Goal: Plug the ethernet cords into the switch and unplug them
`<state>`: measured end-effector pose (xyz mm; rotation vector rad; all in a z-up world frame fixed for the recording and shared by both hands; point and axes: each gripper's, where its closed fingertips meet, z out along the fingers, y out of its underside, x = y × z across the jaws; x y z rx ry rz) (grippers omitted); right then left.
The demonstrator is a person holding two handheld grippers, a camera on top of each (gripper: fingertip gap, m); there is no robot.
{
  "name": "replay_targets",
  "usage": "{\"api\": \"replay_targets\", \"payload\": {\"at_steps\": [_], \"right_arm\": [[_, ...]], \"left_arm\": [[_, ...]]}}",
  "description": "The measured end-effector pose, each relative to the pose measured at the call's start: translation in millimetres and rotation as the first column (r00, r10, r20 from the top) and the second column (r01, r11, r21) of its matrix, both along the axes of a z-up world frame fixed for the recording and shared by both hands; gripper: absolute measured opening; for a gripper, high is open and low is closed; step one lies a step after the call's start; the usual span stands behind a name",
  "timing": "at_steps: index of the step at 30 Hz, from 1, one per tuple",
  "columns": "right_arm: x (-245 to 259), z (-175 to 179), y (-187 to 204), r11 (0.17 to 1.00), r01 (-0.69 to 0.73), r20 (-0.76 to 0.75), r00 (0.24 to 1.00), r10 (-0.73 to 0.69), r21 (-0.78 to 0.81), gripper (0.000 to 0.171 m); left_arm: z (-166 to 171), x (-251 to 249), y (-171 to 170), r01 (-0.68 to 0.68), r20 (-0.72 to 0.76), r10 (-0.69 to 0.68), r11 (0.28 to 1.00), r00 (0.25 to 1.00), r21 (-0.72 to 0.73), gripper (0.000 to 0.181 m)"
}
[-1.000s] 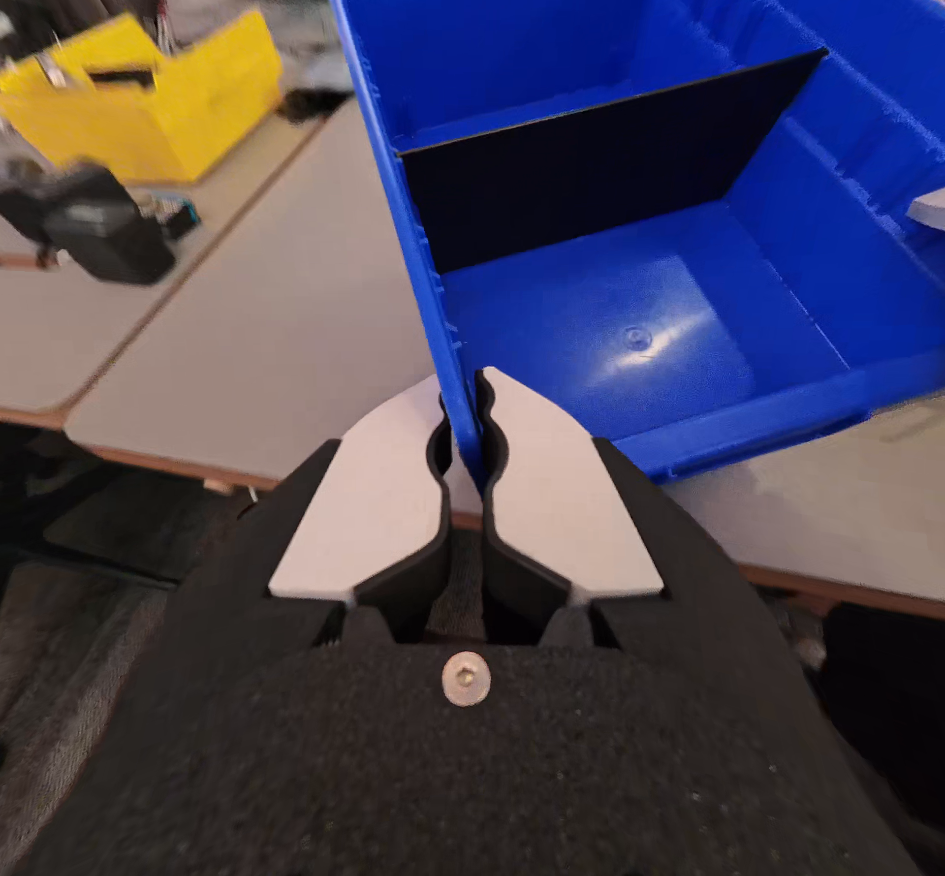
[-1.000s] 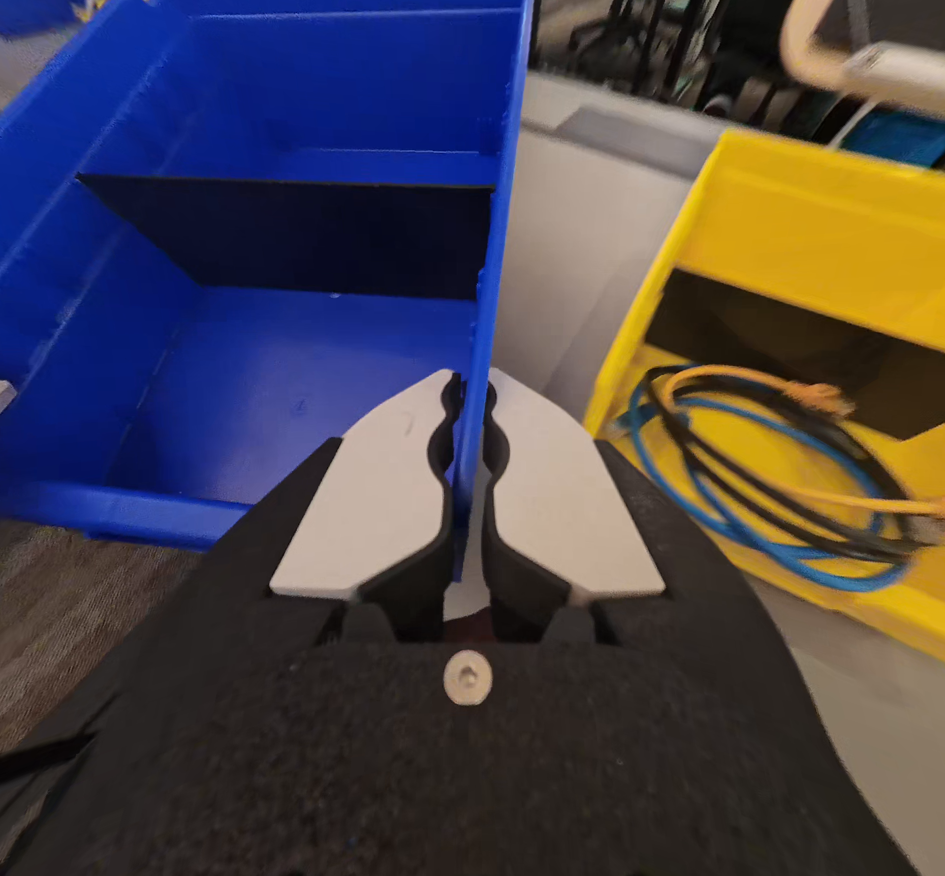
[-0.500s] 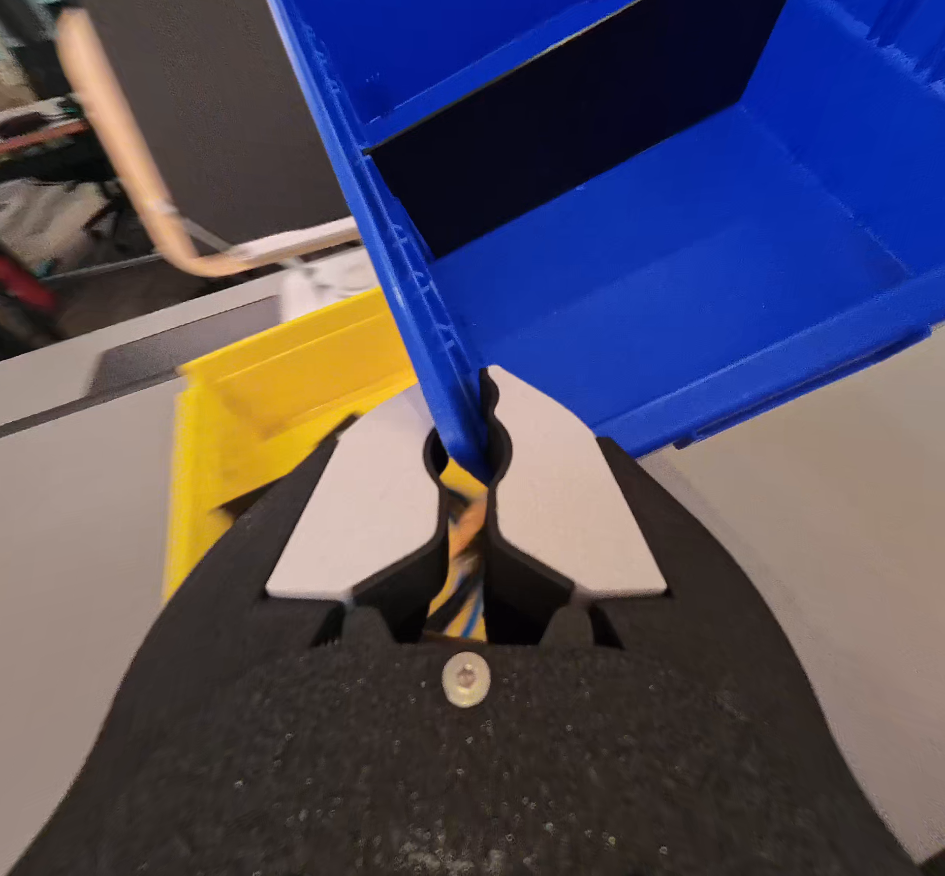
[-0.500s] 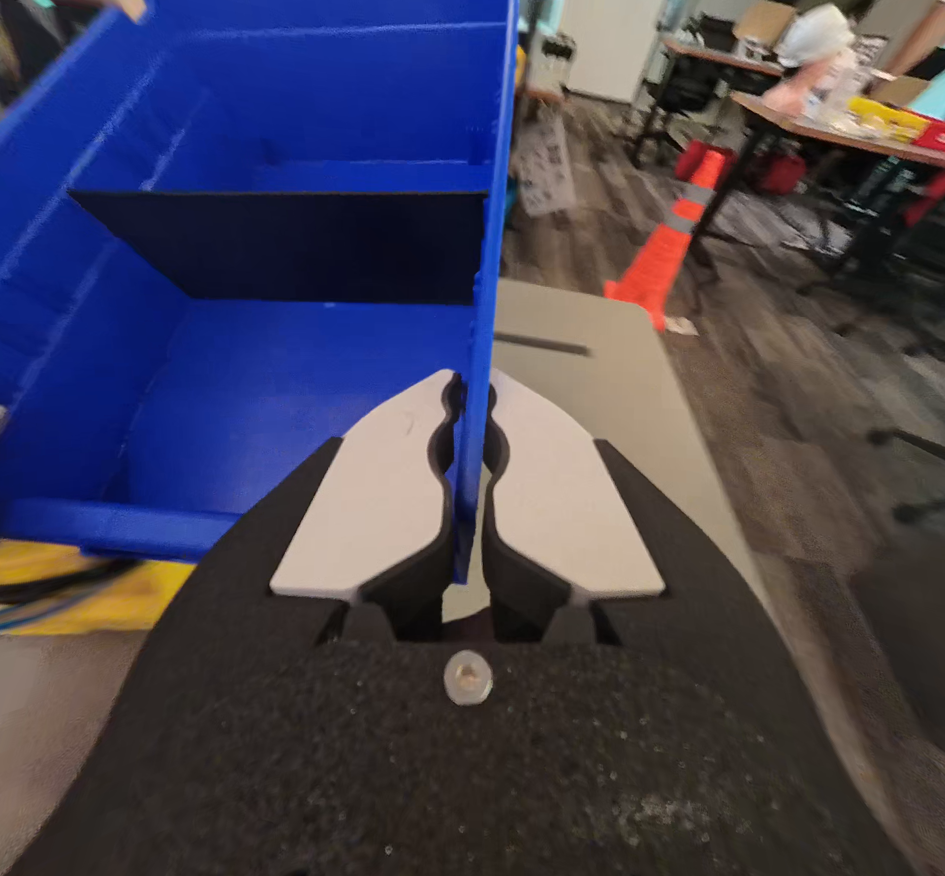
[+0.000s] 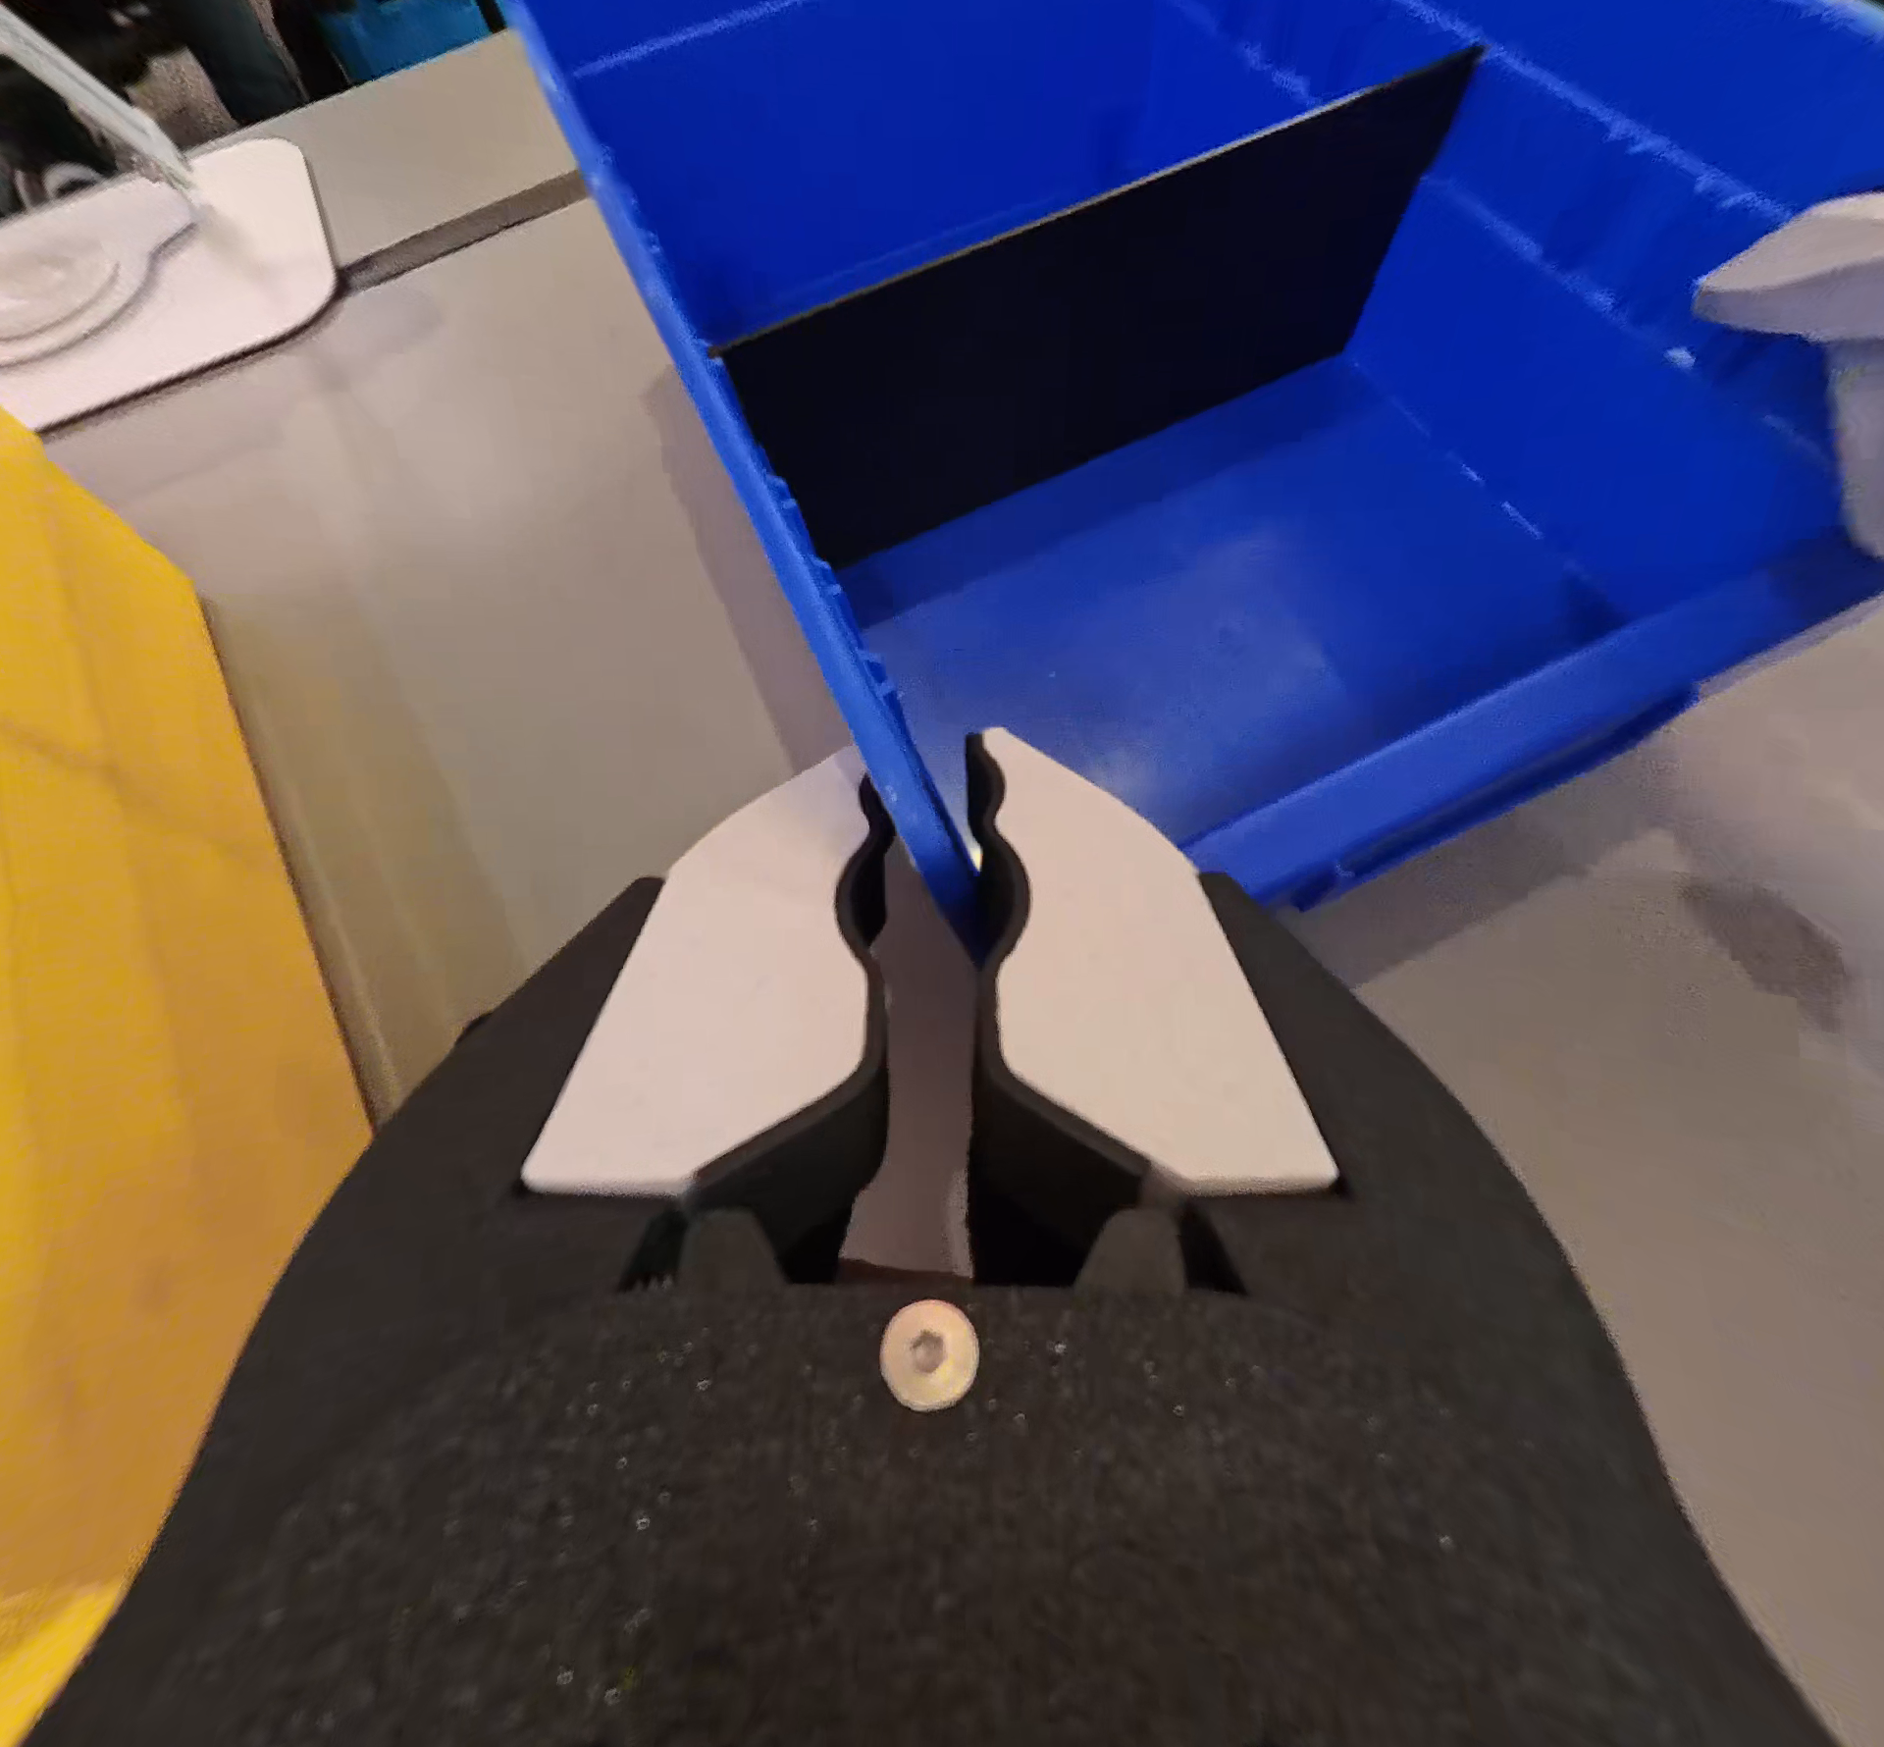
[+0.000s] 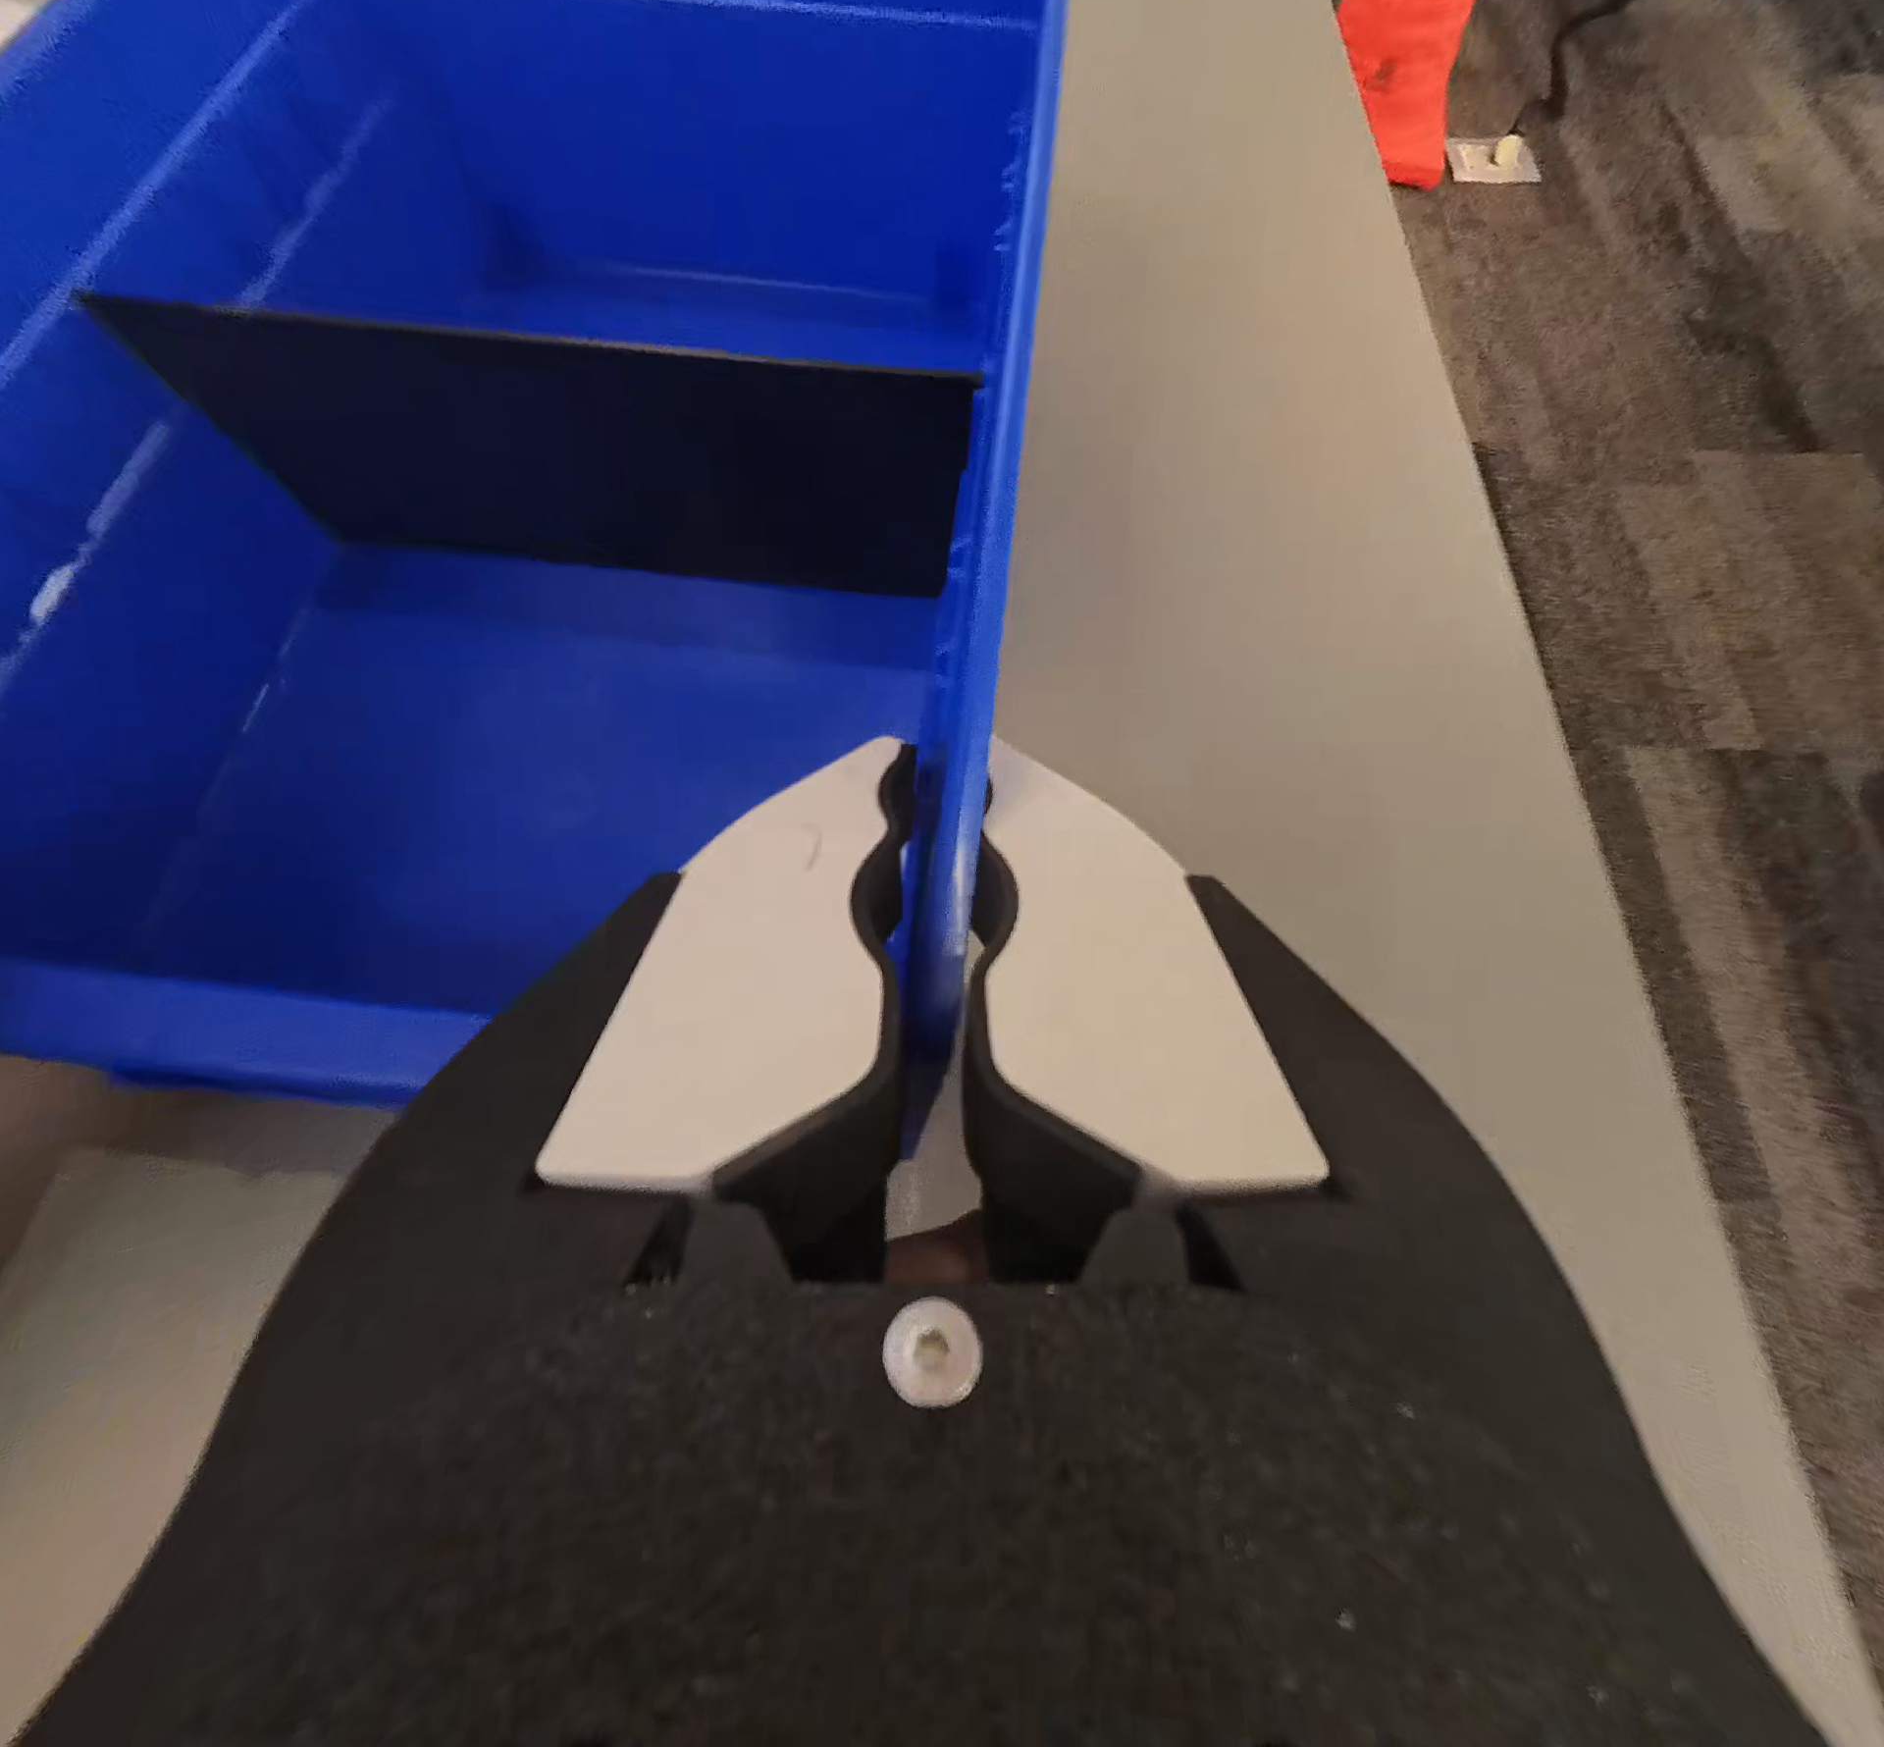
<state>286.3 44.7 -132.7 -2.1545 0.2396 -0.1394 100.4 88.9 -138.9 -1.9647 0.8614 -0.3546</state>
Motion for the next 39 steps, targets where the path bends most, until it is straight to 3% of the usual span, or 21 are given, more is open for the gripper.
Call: {"api": "replay_targets", "payload": {"at_steps": [3,5,8,11,13,15,17,19,21,23,25,27,29,30,33,36,39], "right_arm": [[1,0,7,0.998,0.039,-0.08,0.996,-0.035,0.057,0.006],[3,0,6,0.998,0.058,-0.049,0.997,-0.056,0.041,0.007],[9,14,-3,0.995,0.097,0.14,0.985,-0.098,0.013,0.024],[7,62,-17,0.992,0.126,0.397,0.909,-0.127,0.031,0.028],[-18,96,-15,0.995,0.079,0.444,0.89,-0.099,0.065,0.029],[-67,116,-1,0.993,-0.03,0.395,0.918,-0.016,0.11,0.032],[-140,115,18,0.97,-0.207,0.267,0.949,0.168,0.127,0.037],[-228,94,32,0.909,-0.394,0.082,0.919,0.386,0.138,0.044],[-305,60,35,0.843,-0.526,-0.091,0.84,0.536,0.112,0.058],[-334,28,41,0.851,-0.523,-0.121,0.843,0.525,0.049,0.071],[-330,10,52,0.899,-0.438,-0.046,0.898,0.439,0.015,0.06],[-337,-5,59,0.914,-0.405,-0.08,0.911,0.404,0.005,0.049],[-332,-14,68,0.948,-0.317,-0.043,0.948,0.316,-0.034,0.016],[-329,-11,71,0.962,-0.272,-0.02,0.962,0.272,-0.032,0.009],[-334,-3,71,0.988,-0.155,0.043,0.987,0.155,-0.022,0.003],[-366,8,76,0.988,-0.149,0.083,0.986,0.145,0.038,0.003],[-417,22,91,0.975,-0.199,0.082,0.978,0.191,0.095,0.004]], "left_arm": [[0,0,-6,0.012,0.026,-0.012,1.0,1.0,-0.01,0.017],[0,1,-7,0.032,0.025,-0.031,0.999,0.999,-0.017,0.018],[26,-11,-28,0.124,0.11,-0.117,0.99,0.987,-0.06,0.042],[72,-58,-56,0.215,0.199,-0.207,0.976,0.958,-0.022,0.044],[86,-108,-57,0.193,0.202,-0.189,0.981,0.961,-0.003,0.045],[88,-171,-39,0.091,0.179,-0.091,0.996,0.98,0.008,0.047],[82,-242,-12,-0.074,0.137,0.068,0.996,0.988,0.041,0.049],[72,-305,14,-0.223,0.085,0.215,0.97,0.973,0.098,0.049],[55,-340,31,-0.288,0.029,0.286,0.953,0.958,0.095,0.051],[39,-347,41,-0.28,0.007,0.28,0.959,0.96,0.051,0.054],[19,-339,45,-0.237,0.021,0.239,0.969,0.971,-0.065,0.055],[2,-333,52,-0.204,0.051,0.214,0.966,0.975,-0.16,0.045],[-10,-321,54,-0.131,0.091,0.158,0.96,0.983,-0.249,0.022],[-11,-321,57,-0.133,0.09,0.16,0.96,0.983,-0.248,0.019],[-9,-332,62,-0.159,0.011,0.163,0.973,0.987,-0.168,0.014],[-2,-367,70,-0.211,-0.058,0.207,0.975,0.977,-0.07,0.008],[17,-419,83,-0.296,-0.026,0.295,0.954,0.955,-0.04,0.005]]}}
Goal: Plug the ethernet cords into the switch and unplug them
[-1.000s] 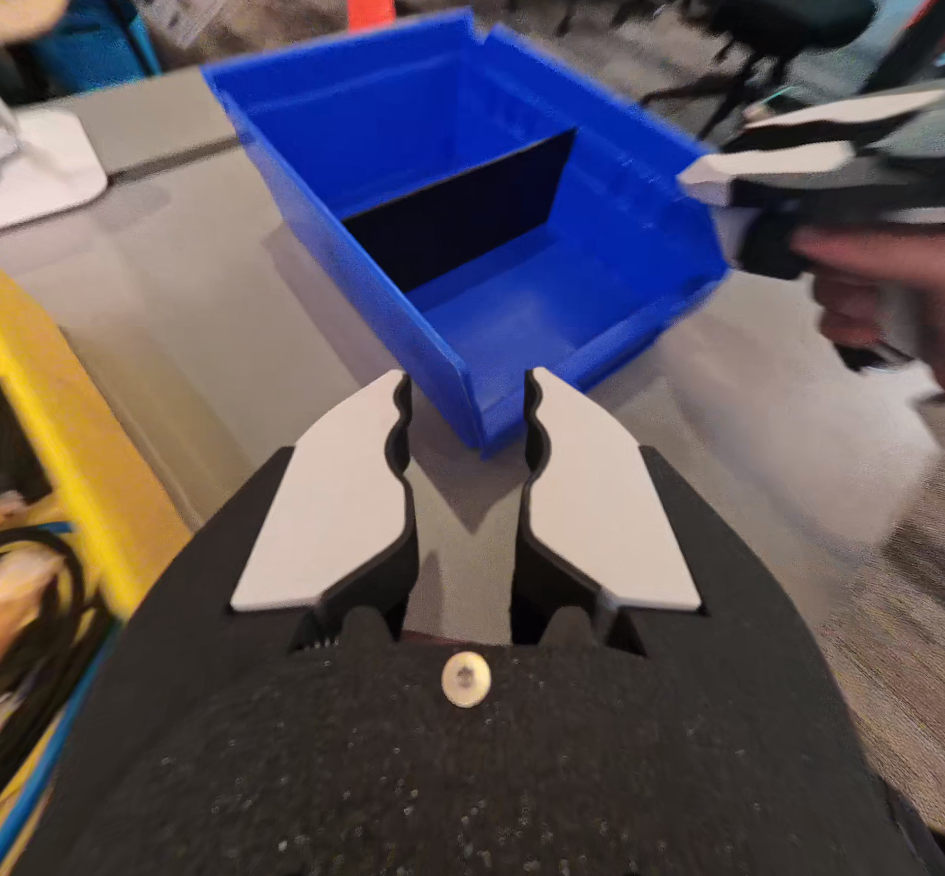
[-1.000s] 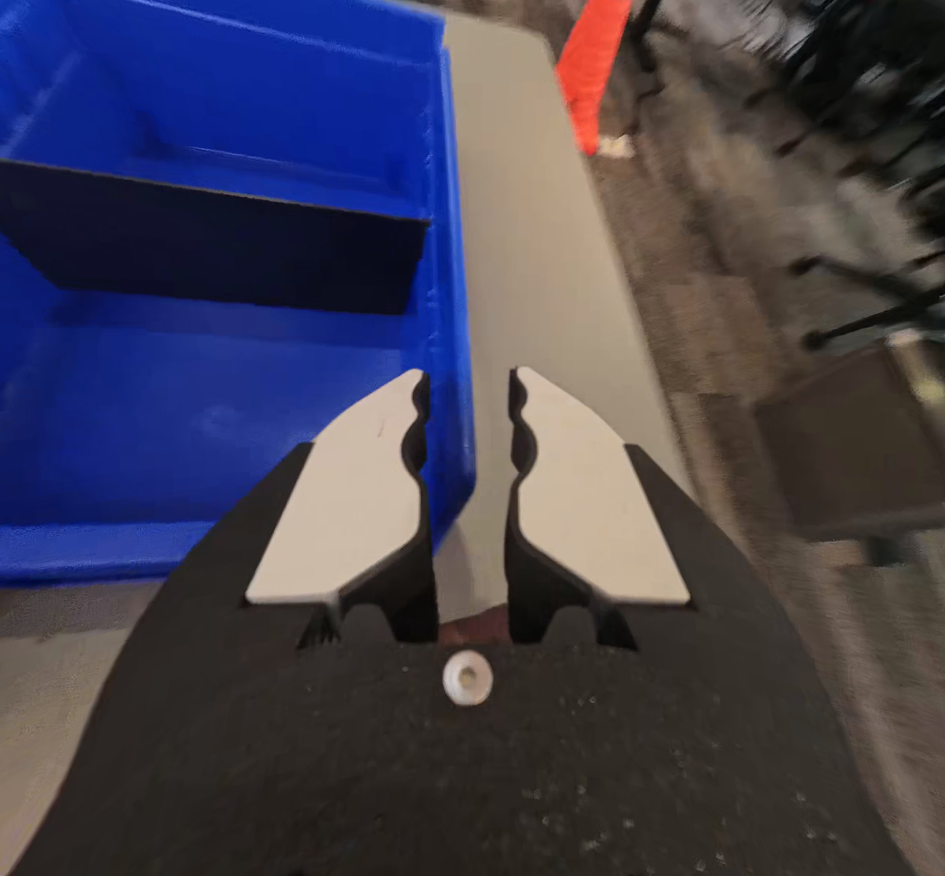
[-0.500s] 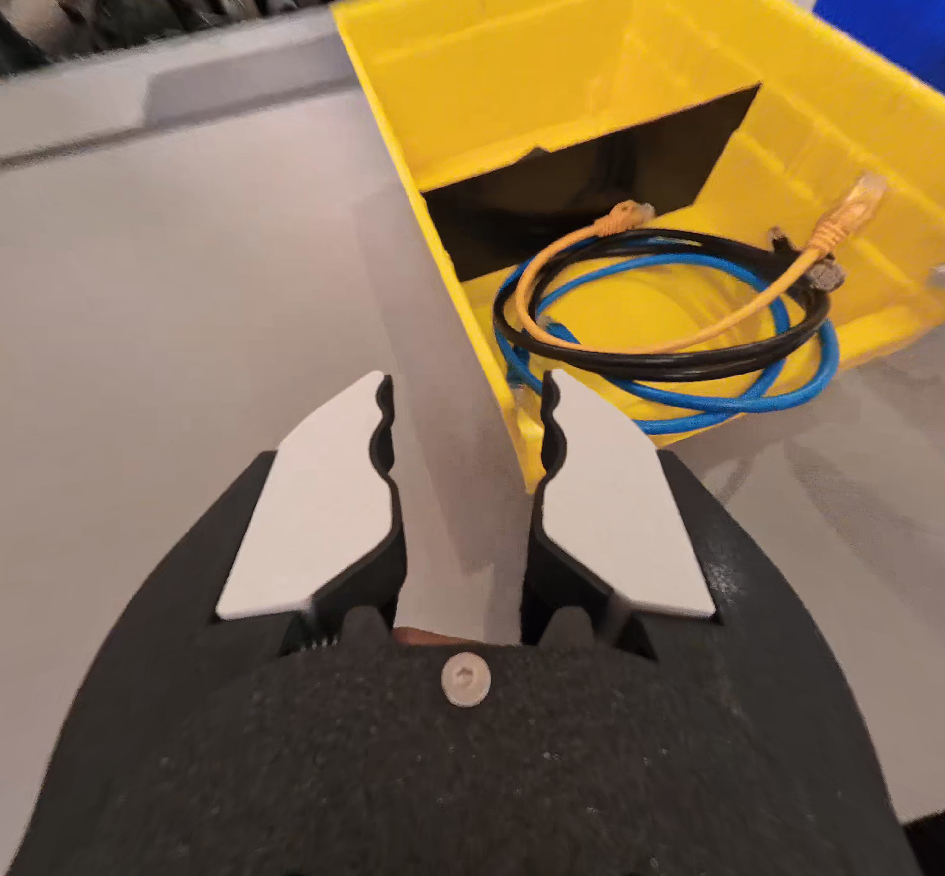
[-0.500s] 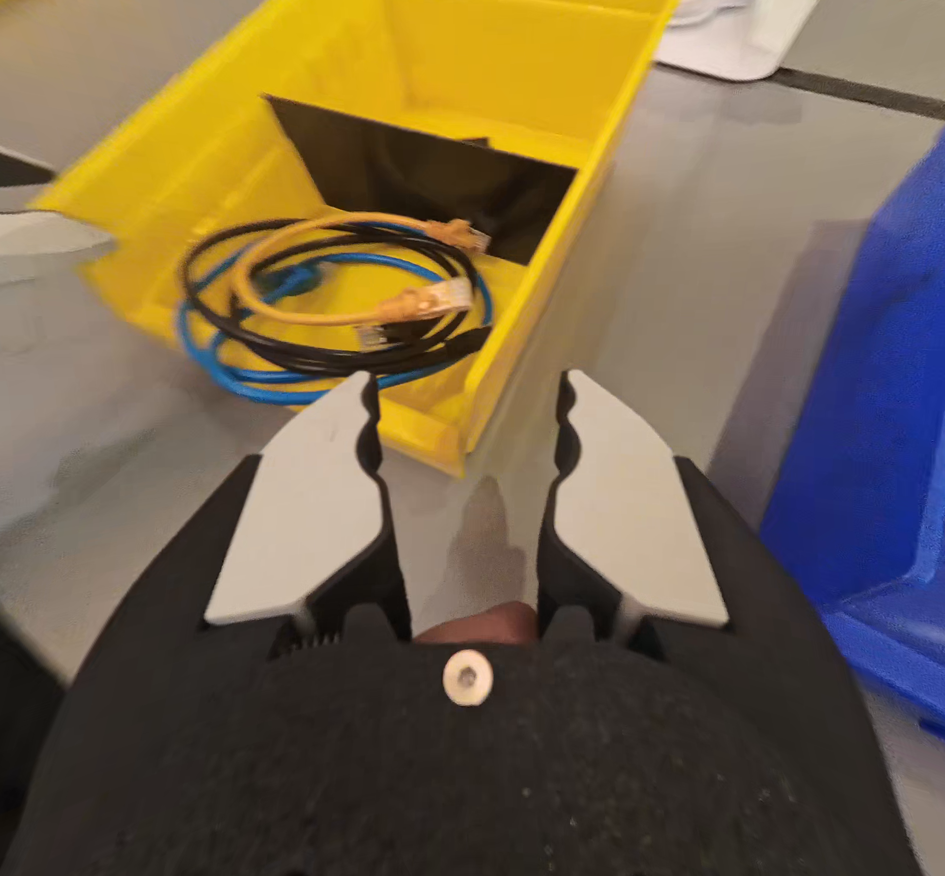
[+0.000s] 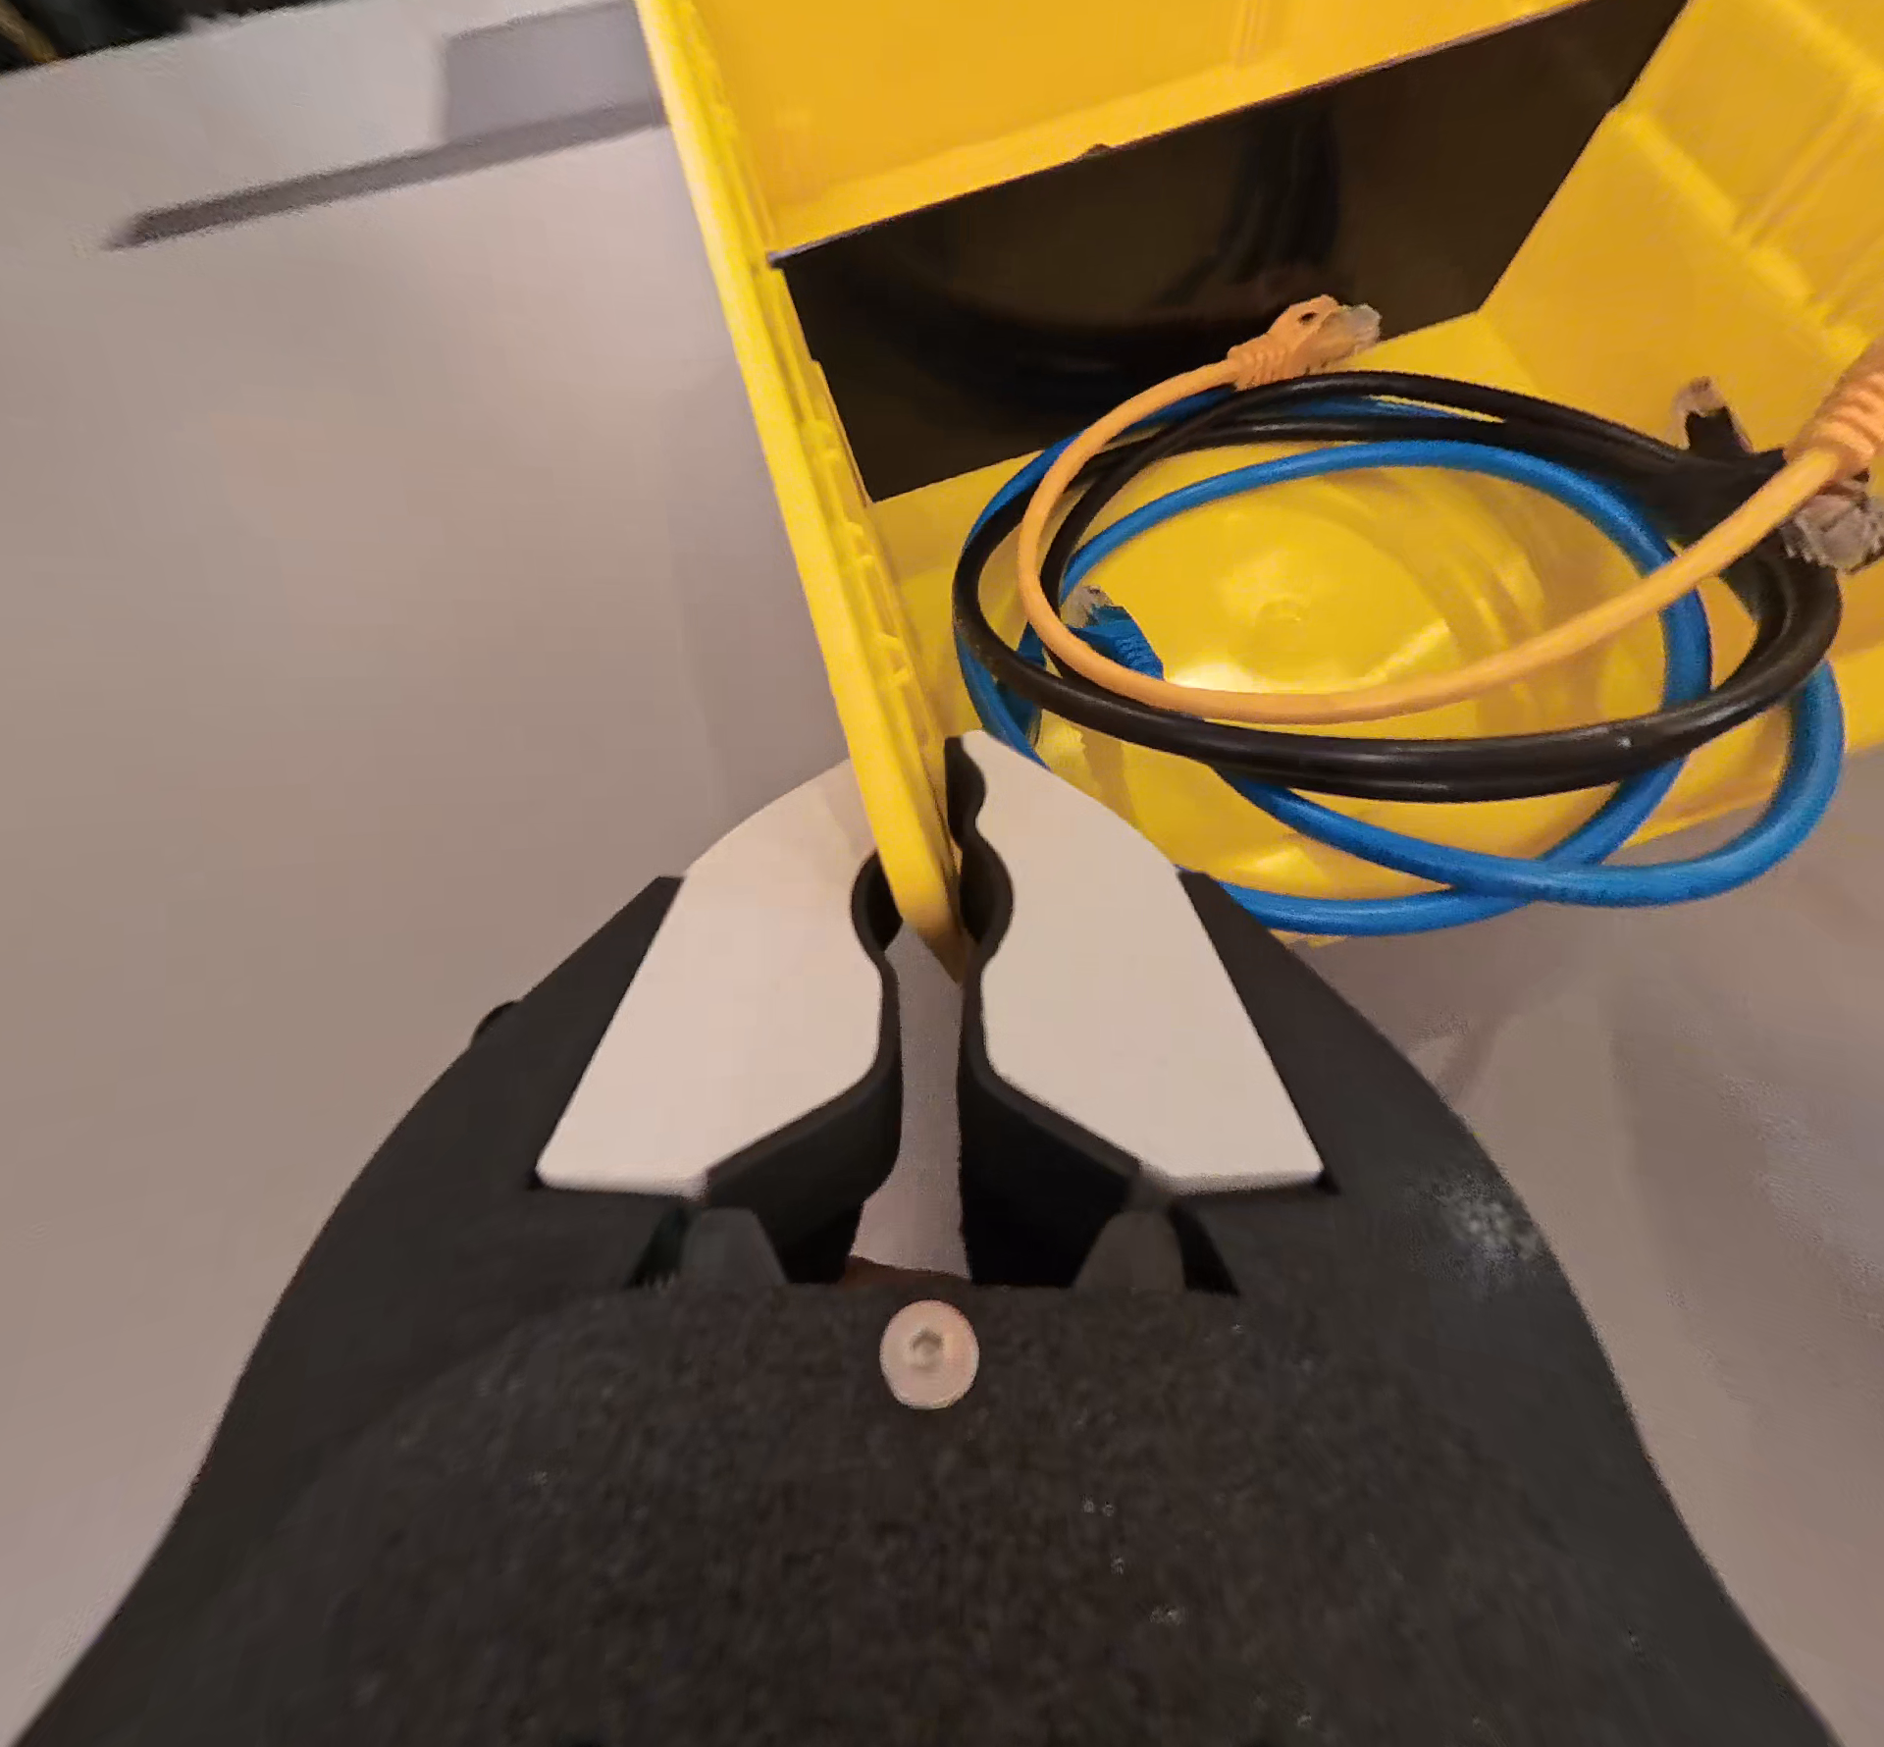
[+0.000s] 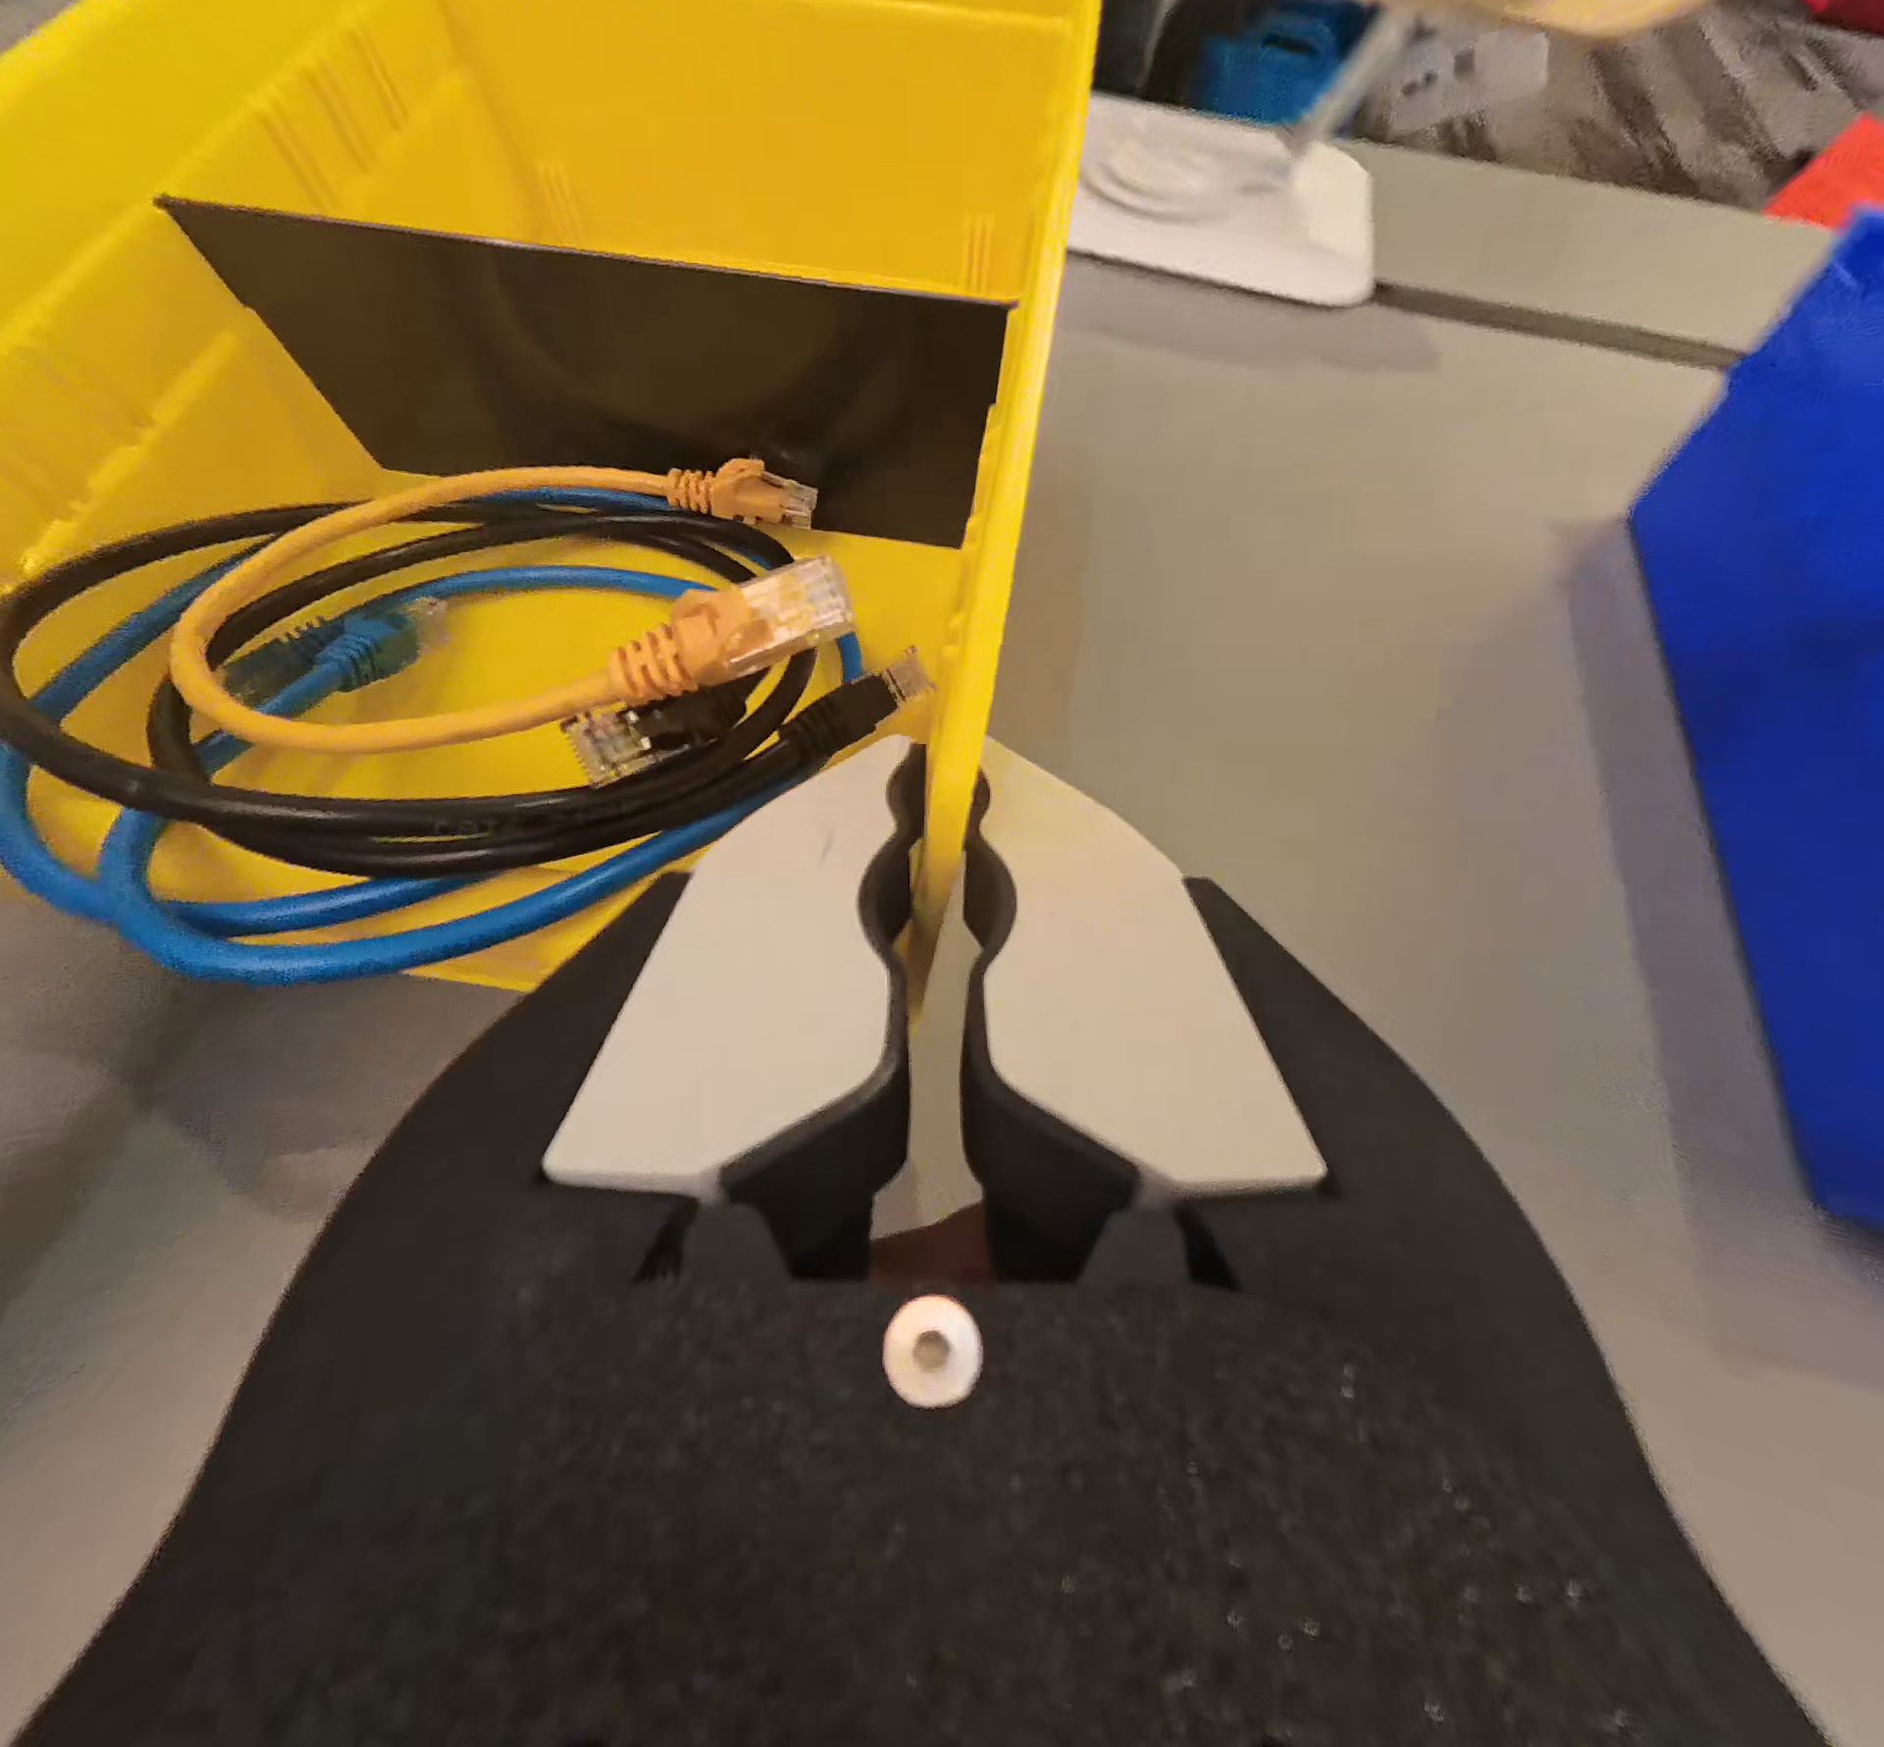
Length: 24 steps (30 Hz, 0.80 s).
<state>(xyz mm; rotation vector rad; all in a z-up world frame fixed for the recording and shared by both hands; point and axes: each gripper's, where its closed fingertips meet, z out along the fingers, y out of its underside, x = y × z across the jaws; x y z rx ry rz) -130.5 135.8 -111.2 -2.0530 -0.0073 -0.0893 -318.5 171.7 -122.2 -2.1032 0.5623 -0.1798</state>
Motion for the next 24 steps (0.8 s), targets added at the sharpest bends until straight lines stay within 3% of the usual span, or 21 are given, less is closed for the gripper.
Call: {"api": "replay_targets", "payload": {"at_steps": [4,9,13,18,21,24], "right_arm": [[-72,12,28,0.997,-0.053,0.017,0.998,0.052,0.062,0.005],[-142,8,50,0.995,-0.082,-0.017,0.996,0.083,0.06,0.006],[-177,-10,54,0.99,-0.142,-0.088,0.986,0.143,0.019,0.01],[-191,-25,49,0.974,-0.227,-0.104,0.968,0.229,0.029,0.015],[-195,-18,33,0.921,-0.39,-0.136,0.912,0.387,0.004,0.017],[-181,0,-14,0.796,-0.604,-0.171,0.781,0.601,0.036,0.032]], "left_arm": [[18,-75,21,-0.076,-0.018,0.077,0.994,0.997,0.076,0.004],[7,-145,36,-0.107,0.004,0.107,0.993,0.994,0.054,0.004],[-16,-177,41,-0.138,0.045,0.139,0.99,0.989,-0.041,0.003],[-17,-187,47,-0.129,0.058,0.13,0.992,0.99,-0.014,0.004],[-12,-189,39,-0.134,0.076,0.134,0.991,0.988,-0.006,0.013],[15,-200,20,-0.16,0.101,0.154,0.985,0.983,0.058,0.027]]}}
